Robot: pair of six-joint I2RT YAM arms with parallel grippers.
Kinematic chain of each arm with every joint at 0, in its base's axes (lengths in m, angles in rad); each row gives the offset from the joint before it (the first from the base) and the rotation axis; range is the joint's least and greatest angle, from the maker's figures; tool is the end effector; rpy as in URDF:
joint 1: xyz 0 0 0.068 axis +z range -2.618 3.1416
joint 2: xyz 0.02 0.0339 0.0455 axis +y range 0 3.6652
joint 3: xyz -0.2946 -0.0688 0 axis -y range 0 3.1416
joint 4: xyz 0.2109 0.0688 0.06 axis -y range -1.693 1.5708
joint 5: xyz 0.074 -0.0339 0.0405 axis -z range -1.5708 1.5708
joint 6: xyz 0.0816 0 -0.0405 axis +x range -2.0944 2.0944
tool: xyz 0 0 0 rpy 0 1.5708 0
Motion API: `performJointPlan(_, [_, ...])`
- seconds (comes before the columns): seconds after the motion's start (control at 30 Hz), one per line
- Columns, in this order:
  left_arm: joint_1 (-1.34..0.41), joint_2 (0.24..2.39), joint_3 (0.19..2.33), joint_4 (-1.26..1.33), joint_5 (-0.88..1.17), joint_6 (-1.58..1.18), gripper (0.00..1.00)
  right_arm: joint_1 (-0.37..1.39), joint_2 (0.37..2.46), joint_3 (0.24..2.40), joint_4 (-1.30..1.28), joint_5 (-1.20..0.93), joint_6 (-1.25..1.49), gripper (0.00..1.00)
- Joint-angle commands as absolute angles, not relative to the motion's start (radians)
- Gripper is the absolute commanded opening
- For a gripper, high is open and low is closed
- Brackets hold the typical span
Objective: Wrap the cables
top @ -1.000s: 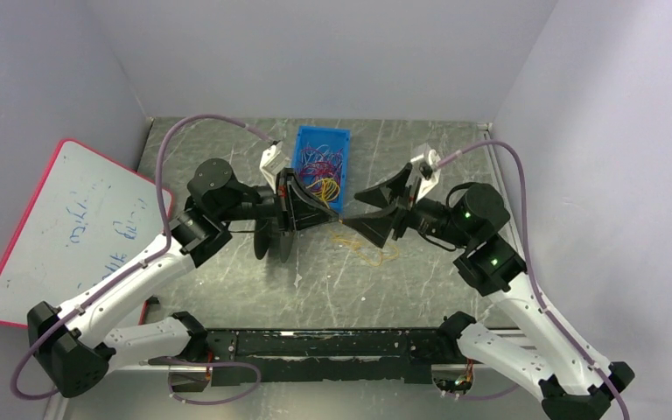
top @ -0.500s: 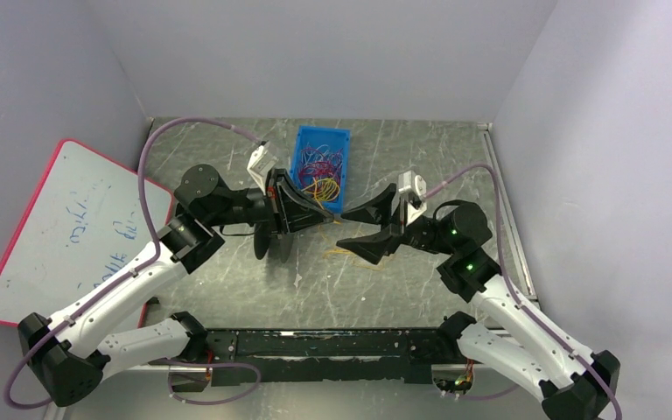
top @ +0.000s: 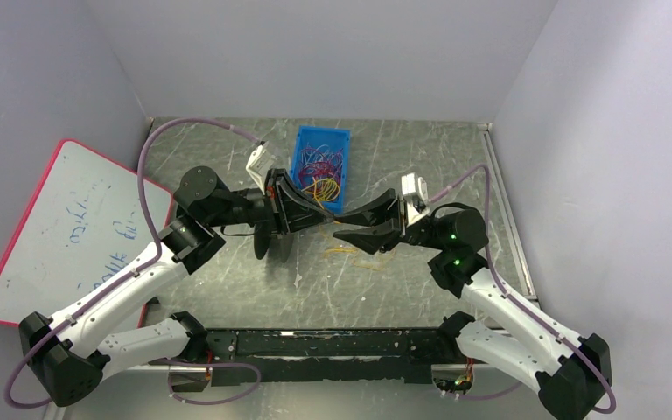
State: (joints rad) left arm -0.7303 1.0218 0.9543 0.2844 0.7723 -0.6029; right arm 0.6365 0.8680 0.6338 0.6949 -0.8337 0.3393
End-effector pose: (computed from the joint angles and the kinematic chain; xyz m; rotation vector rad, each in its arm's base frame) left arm 0.1185 -0.1826 0.4390 0.8263 1.4037 -1.5827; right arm 0.0960 0.1461 0.4050 -0.9597 0.9922 1.2886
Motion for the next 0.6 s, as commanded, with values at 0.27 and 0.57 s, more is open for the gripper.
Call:
performJointPlan(0.27, [-0.735,1.010,0.948,0.294,0.763,-0.580,0.07,0.642,0.836,0.635,0.659,-0.819,0.306,0.00])
performJointPlan(0.57, [-0.736,0.999,0.959,0.190,0.673,-0.518,0.52,0.642,0.780,0.695,0.388,-0.700,0.174,0.00])
